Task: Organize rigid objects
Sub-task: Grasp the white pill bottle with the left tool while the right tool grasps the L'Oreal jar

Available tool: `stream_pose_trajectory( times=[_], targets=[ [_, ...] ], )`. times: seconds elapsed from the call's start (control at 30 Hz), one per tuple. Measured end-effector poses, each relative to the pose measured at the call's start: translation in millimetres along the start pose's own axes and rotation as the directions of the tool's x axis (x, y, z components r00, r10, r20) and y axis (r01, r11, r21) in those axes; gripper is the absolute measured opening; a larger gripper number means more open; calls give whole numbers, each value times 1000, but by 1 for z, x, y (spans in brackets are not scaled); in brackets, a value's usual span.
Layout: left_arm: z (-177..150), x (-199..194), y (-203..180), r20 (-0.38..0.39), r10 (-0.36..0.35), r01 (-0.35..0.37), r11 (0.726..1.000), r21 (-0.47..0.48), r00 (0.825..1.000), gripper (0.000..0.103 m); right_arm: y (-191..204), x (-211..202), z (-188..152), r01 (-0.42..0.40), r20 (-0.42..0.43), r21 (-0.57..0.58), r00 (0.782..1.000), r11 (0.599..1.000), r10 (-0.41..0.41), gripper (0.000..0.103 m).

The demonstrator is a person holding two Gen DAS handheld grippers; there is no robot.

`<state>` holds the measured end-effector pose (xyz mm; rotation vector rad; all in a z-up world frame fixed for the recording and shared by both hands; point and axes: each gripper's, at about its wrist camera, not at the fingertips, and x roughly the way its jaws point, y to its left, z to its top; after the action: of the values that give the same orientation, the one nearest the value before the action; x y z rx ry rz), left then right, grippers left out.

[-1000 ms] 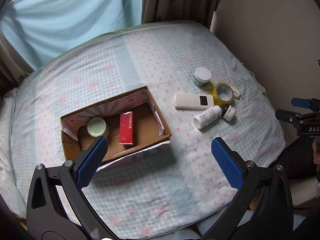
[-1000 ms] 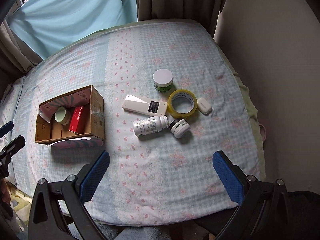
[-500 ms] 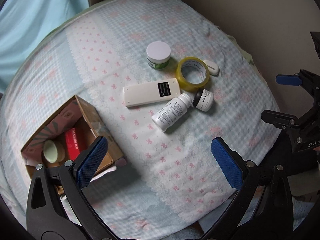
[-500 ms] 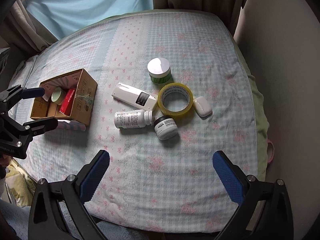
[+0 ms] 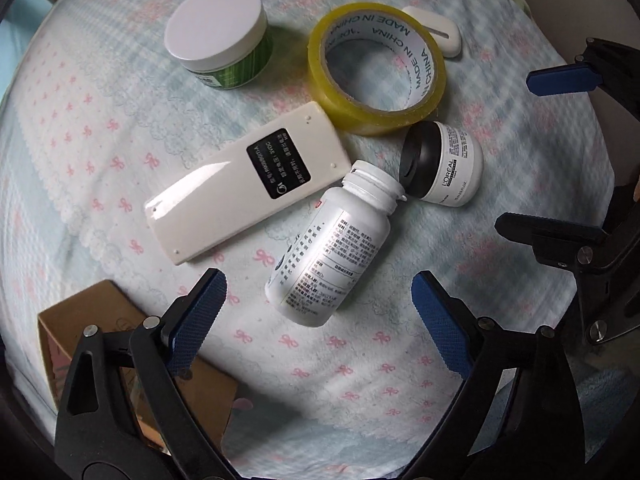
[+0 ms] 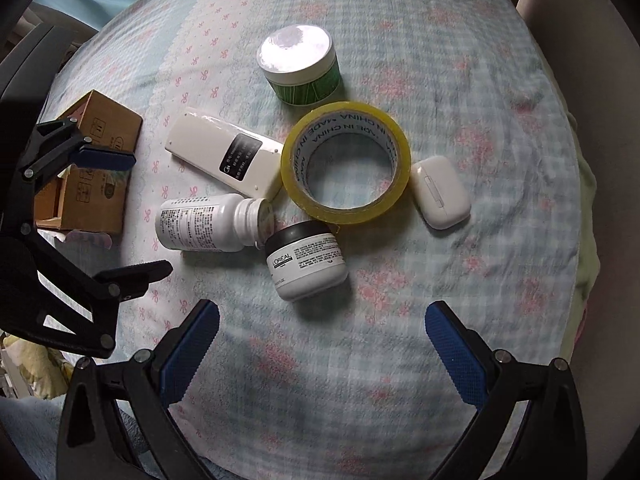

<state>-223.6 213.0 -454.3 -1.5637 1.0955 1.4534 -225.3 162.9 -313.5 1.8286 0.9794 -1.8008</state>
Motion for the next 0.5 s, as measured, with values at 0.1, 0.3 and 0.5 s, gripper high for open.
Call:
stream_pose_trajectory(
  times=[0.1,0.3,0.5],
  targets=[
    [11,25,-2,-49,-9,11,999,37,999,89,-3,22,6,-24,-32,4,999,1000,24,100],
    [20,48,-5,-91,-37,44,997,68,995,75,-2,52,10,-55,-90,-15,995,998,54,90],
    [21,56,-13,-101,-63,73,993,93,993,64,-9,62,11,-120,-121,49,985,992,125,71]
  ],
)
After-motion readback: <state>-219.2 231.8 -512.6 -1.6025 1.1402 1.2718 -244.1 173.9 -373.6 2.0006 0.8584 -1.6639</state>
